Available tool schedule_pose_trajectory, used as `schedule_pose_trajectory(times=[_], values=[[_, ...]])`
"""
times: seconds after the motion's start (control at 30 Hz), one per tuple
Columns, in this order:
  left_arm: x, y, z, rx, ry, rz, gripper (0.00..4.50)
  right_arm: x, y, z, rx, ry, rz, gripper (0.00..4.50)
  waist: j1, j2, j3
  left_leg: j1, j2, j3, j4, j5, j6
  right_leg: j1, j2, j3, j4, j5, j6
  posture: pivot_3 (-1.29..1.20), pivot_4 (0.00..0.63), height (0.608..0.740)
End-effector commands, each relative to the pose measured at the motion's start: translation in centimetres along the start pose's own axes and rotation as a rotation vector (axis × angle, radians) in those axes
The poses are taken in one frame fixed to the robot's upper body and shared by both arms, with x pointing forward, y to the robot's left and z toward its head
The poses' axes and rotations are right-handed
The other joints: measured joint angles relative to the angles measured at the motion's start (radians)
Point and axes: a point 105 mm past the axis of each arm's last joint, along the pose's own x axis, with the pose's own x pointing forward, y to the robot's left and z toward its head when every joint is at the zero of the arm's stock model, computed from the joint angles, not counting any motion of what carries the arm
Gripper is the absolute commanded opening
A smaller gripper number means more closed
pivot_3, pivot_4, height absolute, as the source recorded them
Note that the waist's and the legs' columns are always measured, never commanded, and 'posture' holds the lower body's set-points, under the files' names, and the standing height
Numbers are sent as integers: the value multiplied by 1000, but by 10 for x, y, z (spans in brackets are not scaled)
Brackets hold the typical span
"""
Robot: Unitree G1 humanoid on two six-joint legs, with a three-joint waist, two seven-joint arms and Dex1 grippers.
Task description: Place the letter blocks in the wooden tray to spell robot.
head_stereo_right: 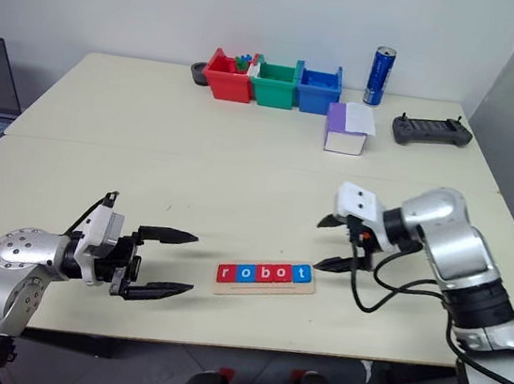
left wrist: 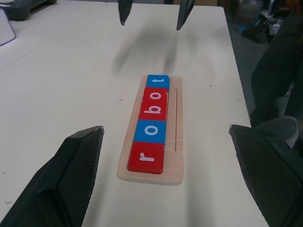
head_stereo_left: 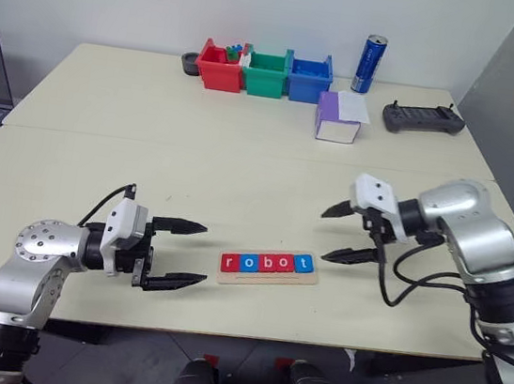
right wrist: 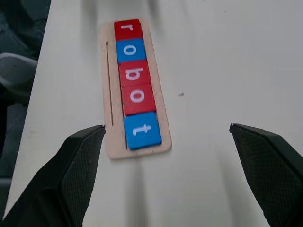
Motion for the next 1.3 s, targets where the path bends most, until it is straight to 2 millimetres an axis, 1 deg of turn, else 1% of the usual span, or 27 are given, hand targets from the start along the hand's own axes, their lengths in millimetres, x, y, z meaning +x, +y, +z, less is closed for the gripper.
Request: schedule_pose_trajectory(times=[0.03, 0.1, 0.13, 0.27, 0.33, 0.4, 0.5, 0.67, 0.73, 0.8, 0.87, 0.9, 1.0, 1.07, 1.13, 1.23, 1.3], values=[[-2, 1, 10, 45, -16, -3, 4500, -14, 2, -1, 3, -40, -35, 4485, 1, 0, 0, 0, 0, 0, 0, 0, 0, 0, 0, 0, 0, 0, 0, 0, 150, 740], [-2, 1, 10, 44, -18, -4, 4500, -14, 5, -6, 12, -48, -38, 4485, 0, 0, 0, 0, 0, 0, 0, 0, 0, 0, 0, 0, 0, 0, 0, 0, 150, 740], [-3, 1, 10, 42, -17, -4, 4500, -10, 6, -8, 4, -54, -46, 4485, -2, 0, 0, 0, 0, 0, 0, 0, 0, 0, 0, 0, 0, 0, 0, 0, 150, 740], [-4, 2, 9, 43, -8, 0, 4500, 13, 18, -9, -35, -78, -21, 4485, -7, 0, 0, 1, 0, 0, 0, 0, 0, 0, 0, 0, 1, 0, 0, 0, 150, 740], [-4, 3, 9, 43, -13, 1, 4500, 22, 20, -6, -19, -92, -6, 4485, -8, 0, 0, 1, 0, 0, 0, 0, 0, 0, 0, 0, 1, 0, 0, 0, 150, 740], [-3, 3, 9, 44, -16, 1, 4500, 29, 17, -6, -18, -96, -13, 4485, -7, 0, 0, 1, 0, 0, 0, 0, 0, 0, 0, 0, 1, 0, 1, 0, 150, 740], [-4, 2, 8, 44, -17, 3, 4500, 34, 18, -6, -23, -90, 1, 4485, -5, 0, 0, 0, 0, 0, 0, 0, 0, 0, 0, 0, 1, 0, 1, 0, 150, 740], [-10, -1, 5, 41, -12, 9, 4500, 35, 19, -7, -27, -82, 21, 4485, -3, 0, 0, 0, 0, 0, 0, 0, 0, 0, 0, 0, 0, 0, 1, 0, 150, 740], [-11, -2, 5, 42, -13, 10, 4500, 35, 19, -3, -51, -100, 23, 4485, -3, 0, 0, 0, 0, 0, 0, 0, 0, 0, 0, 0, 0, 0, 0, 0, 150, 740], [-11, -2, 5, 42, -13, 11, 4500, 33, 27, 8, -85, -135, 62, 4485, -3, 0, 0, 0, 0, 0, 0, 0, 0, 0, 0, 0, 0, 0, 0, 0, 150, 740], [-13, -3, 5, 40, -11, 11, 4500, 33, 45, 24, -137, -158, 139, 4485, -3, 0, 0, 0, 0, 0, 0, 0, 0, 0, 0, 0, 0, 0, 0, 0, 150, 740], [-13, -3, 4, 39, -10, 11, 4500, 36, 53, 29, -153, -156, 165, 4485, -3, 0, 0, 0, 0, 0, 0, 0, 0, 0, 0, 0, 0, 0, 0, 0, 150, 740], [-13, -4, 1, 34, -4, 6, 4500, 55, 69, 33, -198, -111, 198, 4485, -3, -1, 0, 1, 0, -1, 0, 0, 0, 0, 0, 0, 0, 0, 0, 0, 150, 740], [-13, -3, -1, 32, 2, 5, 4500, 71, 72, 42, -189, -129, 188, 4485, -4, -1, 0, 1, 0, -1, 0, 0, 0, 0, 0, -1, 1, 0, 0, 0, 150, 740], [-15, -1, -2, 31, 11, 10, 4500, 82, 74, 51, -179, -145, 183, 4485, -4, -1, 0, 1, 0, -1, 0, 0, 0, 0, 0, 0, 1, -1, -2, 0, 150, 740], [-24, 0, -6, 27, 41, 19, 4500, 101, 77, 64, -186, -155, 173, 4485, -5, -1, 0, 1, 0, -1, 0, 0, 0, 0, 0, 0, 1, -2, -3, 0, 150, 740], [-30, -1, -9, 22, 67, 18, 4500, 108, 78, 69, -181, -156, 172, 4485, -5, -1, 0, 0, 0, -2, 0, 0, 0, 0, 0, -1, 1, -2, -3, 0, 150, 740]])
